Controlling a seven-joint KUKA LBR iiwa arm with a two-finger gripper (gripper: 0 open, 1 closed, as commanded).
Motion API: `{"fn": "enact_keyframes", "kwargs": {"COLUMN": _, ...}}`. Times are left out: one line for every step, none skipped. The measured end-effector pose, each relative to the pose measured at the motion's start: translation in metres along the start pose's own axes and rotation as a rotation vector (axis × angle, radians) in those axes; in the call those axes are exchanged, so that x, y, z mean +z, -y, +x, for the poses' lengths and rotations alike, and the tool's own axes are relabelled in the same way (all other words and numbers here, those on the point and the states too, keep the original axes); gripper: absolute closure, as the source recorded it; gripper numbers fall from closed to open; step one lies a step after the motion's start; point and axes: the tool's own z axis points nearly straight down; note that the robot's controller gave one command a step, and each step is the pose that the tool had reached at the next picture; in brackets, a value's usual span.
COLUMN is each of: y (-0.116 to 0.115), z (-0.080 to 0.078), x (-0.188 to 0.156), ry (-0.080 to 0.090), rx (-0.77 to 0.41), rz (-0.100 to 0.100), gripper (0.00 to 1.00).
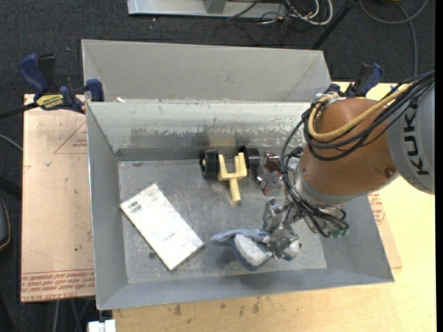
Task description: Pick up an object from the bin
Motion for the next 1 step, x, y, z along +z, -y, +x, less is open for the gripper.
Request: {"fn": "enact_keyframes", "kwargs": {"y": -0.0004, "z": -0.0011, "x": -0.0486, "ry": -0.006, "rx": 0.015, "rz": -0.002, "gripper": 1.00}}
